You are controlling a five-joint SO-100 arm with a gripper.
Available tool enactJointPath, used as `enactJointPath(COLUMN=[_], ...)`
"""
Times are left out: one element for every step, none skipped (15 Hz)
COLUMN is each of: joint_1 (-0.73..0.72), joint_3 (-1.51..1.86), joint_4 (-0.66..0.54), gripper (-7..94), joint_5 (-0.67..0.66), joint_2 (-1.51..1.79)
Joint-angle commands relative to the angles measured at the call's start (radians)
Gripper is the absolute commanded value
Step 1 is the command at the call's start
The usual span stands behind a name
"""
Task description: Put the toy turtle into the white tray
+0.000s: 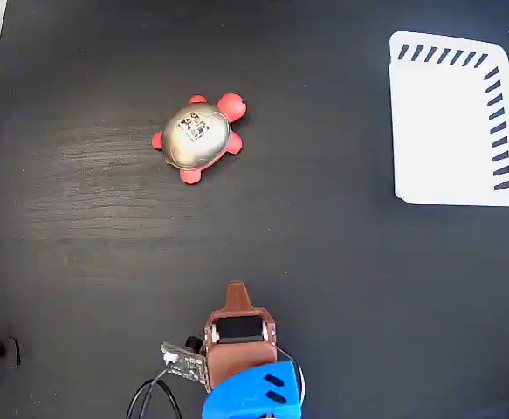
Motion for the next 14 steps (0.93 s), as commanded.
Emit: enactJointPath(joint_1=[-0.018, -0.018, -0.018, -0.018, -0.018, -0.018, -0.018, -0.018, -0.018, -0.018, -0.018, -0.018, -0.025, -0.028], joint_3=[-0.012, -0.012, -0.012, -0.012, -0.012, -0.012, -0.012, -0.012, -0.012, -0.012, -0.012, -0.012, -0.012, -0.012], joint_4=[0.017, 0.017, 0.017, 0.017, 0.017, 0.017, 0.017, 0.017, 0.017, 0.017, 0.017, 0.017, 0.017, 0.017], gripper=[0, 0, 0, 0, 0, 0, 0, 0, 0, 0, 0, 0, 0, 0], joint_5=[0.009, 0.009, 0.009, 0.009, 0.009, 0.009, 0.009, 0.009, 0.009, 0.009, 0.009, 0.009, 0.000, -0.005], joint_2=[0.011, 0.011, 0.011, 0.011, 0.011, 0.011, 0.011, 0.011, 0.011, 0.011, 0.011, 0.011, 0.011, 0.011])
